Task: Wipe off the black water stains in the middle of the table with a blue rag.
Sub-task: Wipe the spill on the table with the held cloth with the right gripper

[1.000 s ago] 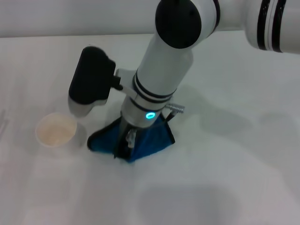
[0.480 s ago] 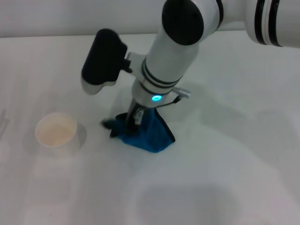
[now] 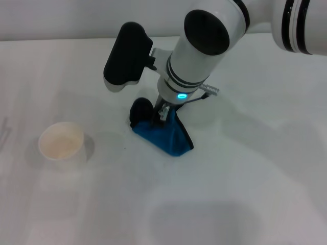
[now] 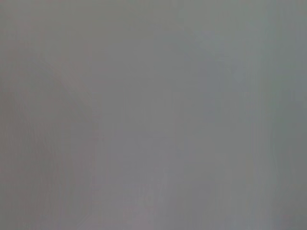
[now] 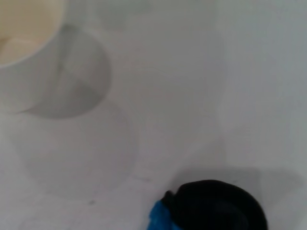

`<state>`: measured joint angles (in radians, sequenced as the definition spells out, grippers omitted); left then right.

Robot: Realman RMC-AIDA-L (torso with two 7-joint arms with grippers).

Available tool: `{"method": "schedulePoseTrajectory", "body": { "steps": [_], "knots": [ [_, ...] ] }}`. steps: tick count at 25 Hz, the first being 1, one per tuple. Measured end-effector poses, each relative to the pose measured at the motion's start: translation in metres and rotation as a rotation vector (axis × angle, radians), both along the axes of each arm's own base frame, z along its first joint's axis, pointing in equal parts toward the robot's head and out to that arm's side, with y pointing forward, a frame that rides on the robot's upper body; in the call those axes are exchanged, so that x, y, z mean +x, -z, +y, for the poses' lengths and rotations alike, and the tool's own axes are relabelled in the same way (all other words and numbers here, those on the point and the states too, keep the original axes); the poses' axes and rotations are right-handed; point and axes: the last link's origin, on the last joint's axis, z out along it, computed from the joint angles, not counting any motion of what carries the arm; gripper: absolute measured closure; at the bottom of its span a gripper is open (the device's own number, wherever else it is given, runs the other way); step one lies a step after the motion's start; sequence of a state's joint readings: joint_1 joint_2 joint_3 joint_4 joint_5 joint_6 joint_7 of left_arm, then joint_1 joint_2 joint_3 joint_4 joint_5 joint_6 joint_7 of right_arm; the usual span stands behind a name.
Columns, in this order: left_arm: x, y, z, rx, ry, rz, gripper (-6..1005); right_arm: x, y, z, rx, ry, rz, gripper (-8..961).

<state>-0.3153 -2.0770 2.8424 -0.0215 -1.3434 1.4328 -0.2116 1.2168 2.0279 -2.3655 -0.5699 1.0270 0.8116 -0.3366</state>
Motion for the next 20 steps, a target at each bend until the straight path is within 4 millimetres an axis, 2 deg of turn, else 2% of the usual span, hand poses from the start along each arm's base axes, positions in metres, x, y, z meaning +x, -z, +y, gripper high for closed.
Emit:
{"method": "schedulePoseTrajectory", "body": {
  "steps": [8, 20],
  "knots": [
    [0.0, 0.0, -0.001, 0.002, -0.003, -0.002, 108, 0.003, -0.009, 0.019, 0.133, -0.019, 0.001, 951],
    [0.0, 0.001, 0.002, -0.004, -0.007, -0.001, 108, 0.021, -0.027, 0.036, 0.253, -0.003, -0.055, 951]
  ]
}}
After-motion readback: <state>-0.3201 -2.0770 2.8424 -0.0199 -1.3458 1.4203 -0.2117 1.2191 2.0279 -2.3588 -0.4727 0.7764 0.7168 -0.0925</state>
